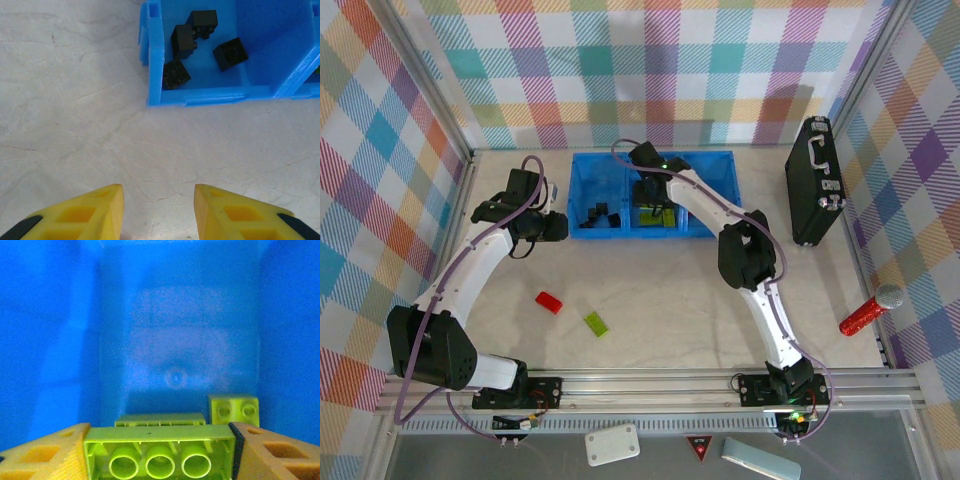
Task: Sort the legos into containers by color
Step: Place the lego in the container.
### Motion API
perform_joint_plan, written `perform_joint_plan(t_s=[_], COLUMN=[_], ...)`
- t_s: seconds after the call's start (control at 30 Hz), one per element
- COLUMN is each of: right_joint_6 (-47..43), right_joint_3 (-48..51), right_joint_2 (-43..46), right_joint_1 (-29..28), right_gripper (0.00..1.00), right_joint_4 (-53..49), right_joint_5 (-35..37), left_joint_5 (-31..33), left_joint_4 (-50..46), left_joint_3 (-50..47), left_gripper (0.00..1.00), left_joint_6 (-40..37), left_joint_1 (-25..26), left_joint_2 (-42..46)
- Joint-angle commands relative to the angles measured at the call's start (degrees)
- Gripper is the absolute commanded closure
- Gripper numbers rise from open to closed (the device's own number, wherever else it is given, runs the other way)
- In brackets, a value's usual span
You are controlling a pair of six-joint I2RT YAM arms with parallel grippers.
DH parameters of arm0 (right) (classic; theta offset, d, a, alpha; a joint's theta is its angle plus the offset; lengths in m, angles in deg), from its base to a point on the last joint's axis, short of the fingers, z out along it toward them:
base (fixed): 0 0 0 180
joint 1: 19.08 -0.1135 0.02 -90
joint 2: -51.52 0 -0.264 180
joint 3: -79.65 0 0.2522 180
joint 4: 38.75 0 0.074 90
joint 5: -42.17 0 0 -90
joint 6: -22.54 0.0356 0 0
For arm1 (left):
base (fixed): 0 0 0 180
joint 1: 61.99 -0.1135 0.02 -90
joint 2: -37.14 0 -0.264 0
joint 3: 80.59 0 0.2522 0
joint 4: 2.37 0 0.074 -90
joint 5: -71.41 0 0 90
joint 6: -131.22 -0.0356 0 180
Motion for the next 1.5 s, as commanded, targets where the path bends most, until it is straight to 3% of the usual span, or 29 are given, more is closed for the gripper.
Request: perform_joint_plan(t_s=[0.0, 0.77, 1.47], right_joint_6=[-2.2, -3.2, -3.8], right_joint_3=[-4.7, -9.8, -10.2], right_joint_2=[-3.2, -10.6, -3.3], right_joint_1=[0.4, 1.1, 0.2], right_gripper=[0.35, 0.33, 0.25], right_joint_4=[-1.9, -0.5, -4.7], right_joint_5=[-0.5, -2.2, -2.9], left_joint_5=[0.1, 0.0, -1.0], left_joint_4=[1.3, 1.0, 0.7], left_joint_3=[-0.8, -0.4, -0.2], left_gripper=[0.59, 0.59, 0.59], left_joint_6=[0.3, 0.4, 0.5], left_joint_1=[-0.9, -0.9, -0.9], left_joint_2=[-0.6, -1.4, -1.6])
